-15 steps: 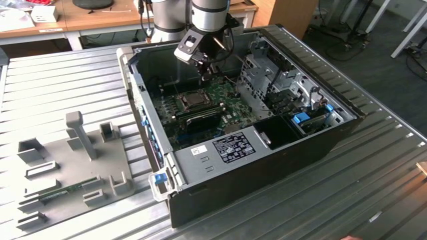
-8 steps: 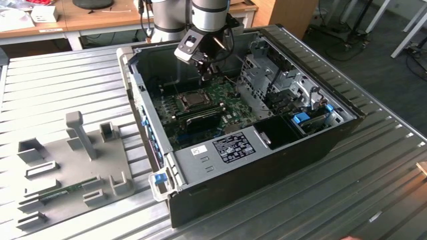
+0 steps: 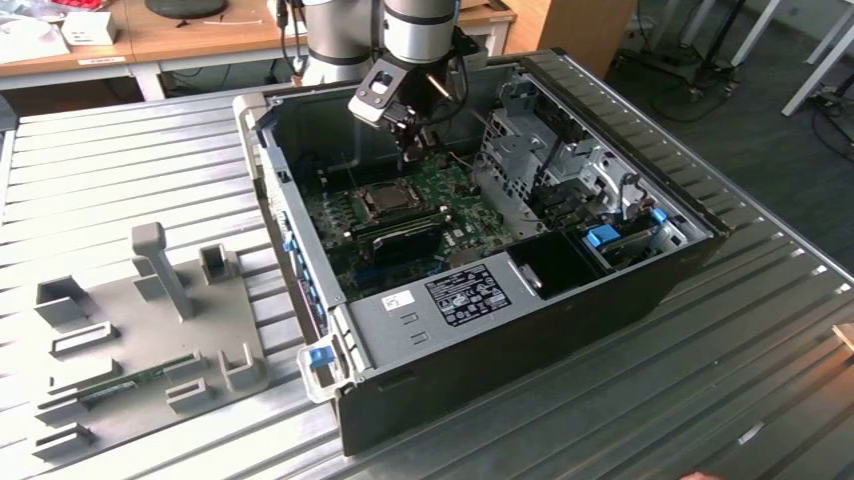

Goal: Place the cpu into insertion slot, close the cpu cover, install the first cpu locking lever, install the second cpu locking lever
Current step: 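Close the cpu cover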

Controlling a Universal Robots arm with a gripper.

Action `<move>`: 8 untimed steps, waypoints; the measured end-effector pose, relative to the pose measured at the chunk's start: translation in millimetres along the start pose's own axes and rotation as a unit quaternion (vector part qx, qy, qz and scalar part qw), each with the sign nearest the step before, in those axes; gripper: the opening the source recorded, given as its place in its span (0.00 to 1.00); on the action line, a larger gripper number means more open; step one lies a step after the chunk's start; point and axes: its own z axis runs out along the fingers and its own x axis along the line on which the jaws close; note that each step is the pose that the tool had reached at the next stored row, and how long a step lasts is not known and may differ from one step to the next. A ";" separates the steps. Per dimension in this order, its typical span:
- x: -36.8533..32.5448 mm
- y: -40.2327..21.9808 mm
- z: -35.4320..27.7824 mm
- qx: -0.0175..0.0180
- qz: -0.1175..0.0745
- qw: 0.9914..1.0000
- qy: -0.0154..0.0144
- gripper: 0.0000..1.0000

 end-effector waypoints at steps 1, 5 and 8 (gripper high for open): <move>0.1 0.0 0.0 0.000 0.000 1.000 0.000 0.10; 0.2 0.0 0.0 0.000 0.000 1.000 0.000 0.10; 0.2 0.0 0.0 0.000 0.000 1.000 0.000 0.10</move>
